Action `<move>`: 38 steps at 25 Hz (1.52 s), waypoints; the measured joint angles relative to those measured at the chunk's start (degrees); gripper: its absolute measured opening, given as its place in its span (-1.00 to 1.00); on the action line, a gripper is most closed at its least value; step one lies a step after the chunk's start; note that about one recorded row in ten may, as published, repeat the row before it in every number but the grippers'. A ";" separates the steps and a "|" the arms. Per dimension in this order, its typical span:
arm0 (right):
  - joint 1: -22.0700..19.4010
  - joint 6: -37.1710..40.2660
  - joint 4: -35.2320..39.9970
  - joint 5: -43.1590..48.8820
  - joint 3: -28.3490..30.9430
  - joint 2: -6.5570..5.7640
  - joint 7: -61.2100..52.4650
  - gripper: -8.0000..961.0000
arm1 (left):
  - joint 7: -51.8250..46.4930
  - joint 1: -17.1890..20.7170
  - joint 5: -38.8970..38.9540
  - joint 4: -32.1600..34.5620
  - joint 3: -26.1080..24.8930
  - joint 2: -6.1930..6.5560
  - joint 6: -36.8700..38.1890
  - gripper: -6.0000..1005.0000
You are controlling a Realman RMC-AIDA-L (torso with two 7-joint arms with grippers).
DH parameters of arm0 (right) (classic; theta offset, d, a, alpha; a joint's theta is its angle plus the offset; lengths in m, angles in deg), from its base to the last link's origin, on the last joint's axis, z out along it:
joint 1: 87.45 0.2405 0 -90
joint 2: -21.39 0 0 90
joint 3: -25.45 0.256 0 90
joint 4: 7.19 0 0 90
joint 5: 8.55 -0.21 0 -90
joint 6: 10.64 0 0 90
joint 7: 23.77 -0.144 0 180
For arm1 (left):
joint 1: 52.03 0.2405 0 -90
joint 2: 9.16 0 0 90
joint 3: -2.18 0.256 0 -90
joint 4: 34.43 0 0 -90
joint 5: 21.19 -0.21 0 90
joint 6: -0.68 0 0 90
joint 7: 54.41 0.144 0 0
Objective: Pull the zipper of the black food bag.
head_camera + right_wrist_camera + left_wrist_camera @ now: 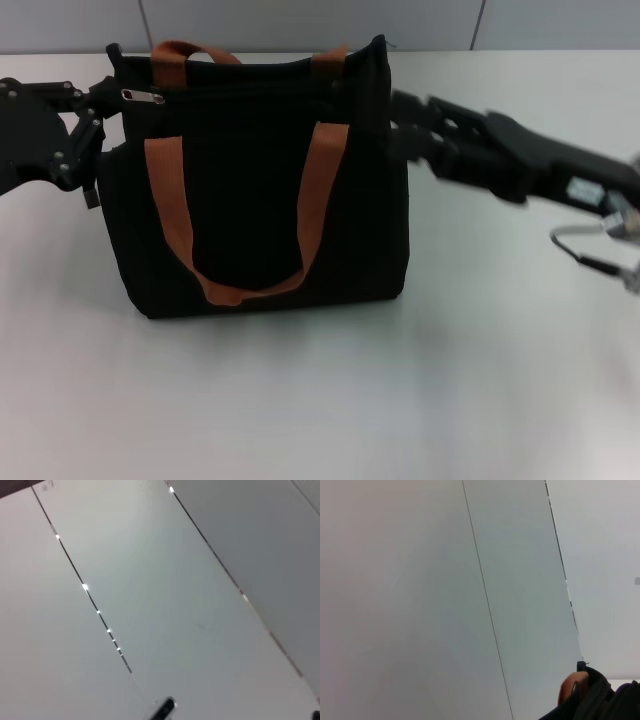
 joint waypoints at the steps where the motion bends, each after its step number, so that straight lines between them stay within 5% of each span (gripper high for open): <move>1: 0.00 0.00 0.00 0.00 0.00 0.00 0.00 0.66 | 0.00 0.00 0.00 0.00 0.00 0.00 0.00 -0.94; 8: 7.31 -6.63 4.96 0.30 -2.23 -0.09 -16.03 0.66 | 3.79 1.63 4.10 -0.29 0.07 -0.58 1.05 -0.94; 14: 12.05 -13.88 11.00 0.81 -10.21 -0.85 -27.98 0.66 | 4.43 1.86 4.38 -0.06 0.09 -1.00 1.35 -0.93; 20: 20.67 -19.17 12.01 10.57 -13.79 -1.41 -39.81 0.65 | 4.46 1.10 4.41 -0.24 0.29 -1.18 1.38 -0.93; 38: 26.36 -27.71 11.55 14.73 -18.67 -0.15 -46.75 0.63 | 4.42 1.25 4.92 -0.52 0.08 -1.38 1.72 -0.93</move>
